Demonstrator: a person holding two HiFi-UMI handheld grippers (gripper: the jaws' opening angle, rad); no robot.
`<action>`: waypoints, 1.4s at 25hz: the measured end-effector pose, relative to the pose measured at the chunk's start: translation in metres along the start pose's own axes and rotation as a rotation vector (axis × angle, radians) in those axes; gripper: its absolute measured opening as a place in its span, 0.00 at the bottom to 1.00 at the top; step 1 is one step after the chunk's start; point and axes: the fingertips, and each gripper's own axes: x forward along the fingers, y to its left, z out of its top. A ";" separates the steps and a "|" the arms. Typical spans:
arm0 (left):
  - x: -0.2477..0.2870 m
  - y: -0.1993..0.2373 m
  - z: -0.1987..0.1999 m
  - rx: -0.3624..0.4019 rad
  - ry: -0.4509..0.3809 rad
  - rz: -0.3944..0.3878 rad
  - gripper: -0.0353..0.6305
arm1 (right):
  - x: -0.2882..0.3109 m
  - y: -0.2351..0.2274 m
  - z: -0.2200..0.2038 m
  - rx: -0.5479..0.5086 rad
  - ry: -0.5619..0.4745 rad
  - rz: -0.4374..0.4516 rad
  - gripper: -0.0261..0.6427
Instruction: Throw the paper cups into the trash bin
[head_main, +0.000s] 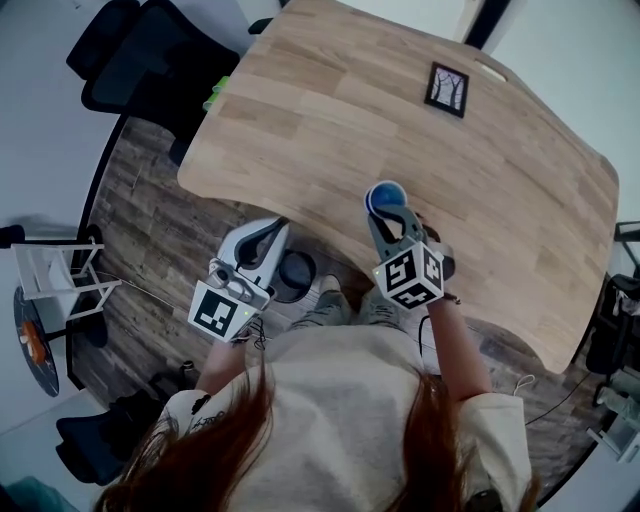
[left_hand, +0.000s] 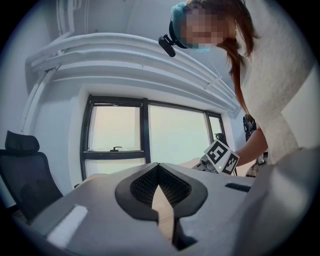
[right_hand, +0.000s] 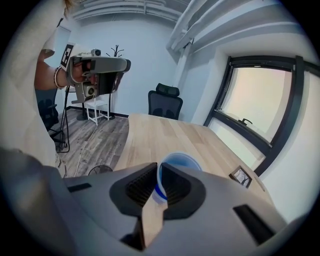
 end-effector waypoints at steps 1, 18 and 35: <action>-0.002 0.001 0.001 -0.001 -0.008 0.006 0.06 | 0.003 0.002 -0.002 0.001 0.005 0.000 0.09; -0.018 0.003 -0.008 -0.026 0.034 0.044 0.06 | 0.007 -0.025 -0.003 0.168 -0.149 -0.133 0.48; -0.046 -0.032 -0.010 -0.028 0.096 0.327 0.06 | 0.044 -0.017 -0.041 0.105 -0.098 0.098 0.56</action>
